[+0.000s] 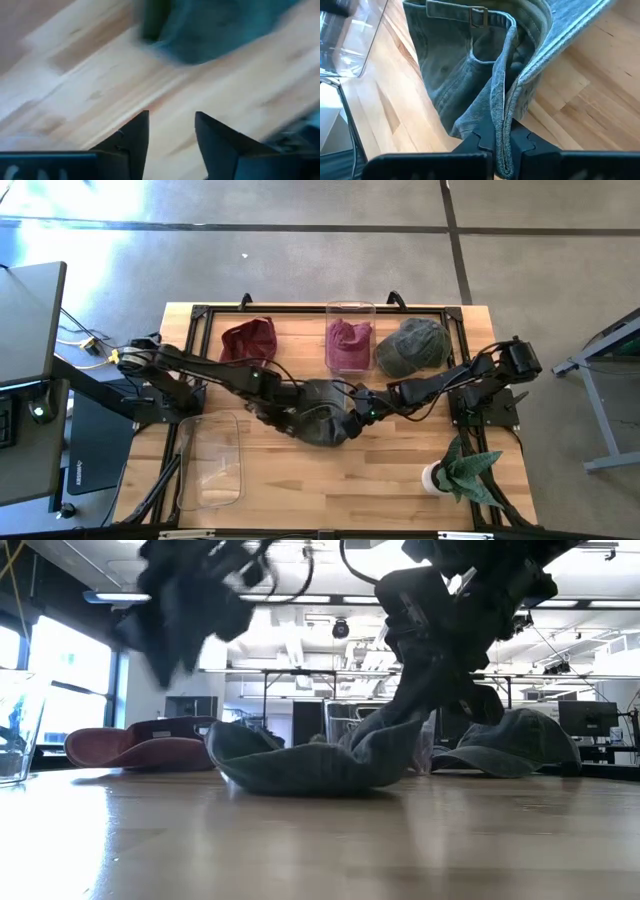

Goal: Pick & Place hat
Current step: Put the left black cap into the bottom transparent bin

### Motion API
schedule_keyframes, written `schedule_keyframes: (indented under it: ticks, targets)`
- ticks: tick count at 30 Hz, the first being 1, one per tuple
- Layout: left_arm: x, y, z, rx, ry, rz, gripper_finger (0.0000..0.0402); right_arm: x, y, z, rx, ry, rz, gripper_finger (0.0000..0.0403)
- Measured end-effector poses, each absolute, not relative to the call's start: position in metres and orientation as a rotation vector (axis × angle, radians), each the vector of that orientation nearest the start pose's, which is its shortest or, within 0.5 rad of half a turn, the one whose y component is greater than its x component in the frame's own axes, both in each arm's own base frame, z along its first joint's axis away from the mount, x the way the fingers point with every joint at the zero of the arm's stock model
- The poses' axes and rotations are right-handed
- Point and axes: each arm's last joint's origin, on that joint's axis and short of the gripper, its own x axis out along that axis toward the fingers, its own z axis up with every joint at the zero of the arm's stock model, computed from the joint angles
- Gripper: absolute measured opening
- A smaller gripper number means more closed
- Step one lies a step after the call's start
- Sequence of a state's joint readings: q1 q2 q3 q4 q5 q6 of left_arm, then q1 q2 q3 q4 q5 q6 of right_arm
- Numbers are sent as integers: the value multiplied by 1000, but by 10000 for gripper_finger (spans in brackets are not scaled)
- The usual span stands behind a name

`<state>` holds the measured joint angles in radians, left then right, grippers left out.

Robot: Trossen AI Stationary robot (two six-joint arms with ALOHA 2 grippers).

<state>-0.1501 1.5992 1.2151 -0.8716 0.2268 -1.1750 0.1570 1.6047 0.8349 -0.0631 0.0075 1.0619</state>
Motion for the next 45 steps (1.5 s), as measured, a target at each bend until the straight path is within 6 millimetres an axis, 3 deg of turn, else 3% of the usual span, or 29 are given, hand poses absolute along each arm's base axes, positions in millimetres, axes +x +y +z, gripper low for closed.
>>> schedule_keyframes:
  ticks: [3, 5, 8, 15, 20, 27, 33, 38, 45]
  targets:
    - [308, -62, 259, -1045, 1206, 379, 163, 308, 49, 168, 938, 819, -312, 14]
    - [324, -74, 275, -1033, 1022, 236, 153, 308, 49, 169, 941, 821, -308, 14]
    - [340, -86, 275, -995, 862, 180, 119, 308, 49, 169, 945, 824, -293, 7]
    - [376, -87, 212, -1000, 873, 332, 9, 301, 52, 168, 936, 910, -303, 13]
    - [390, -93, 186, -1034, 902, 313, 22, 293, 60, 168, 911, 969, -292, 8]
    - [388, -97, 159, -1017, 997, 396, 14, 286, 61, 188, 897, 926, -247, 11]
    - [383, -99, 149, -1023, 1087, 435, 1, 276, 58, 207, 909, 871, -244, 6]
    - [381, -96, 154, -1047, 1128, 411, 0, 274, 57, 210, 886, 856, -246, 9]
    - [369, -98, 189, -1086, 1145, 292, 0, 276, 58, 203, 846, 899, -232, 10]
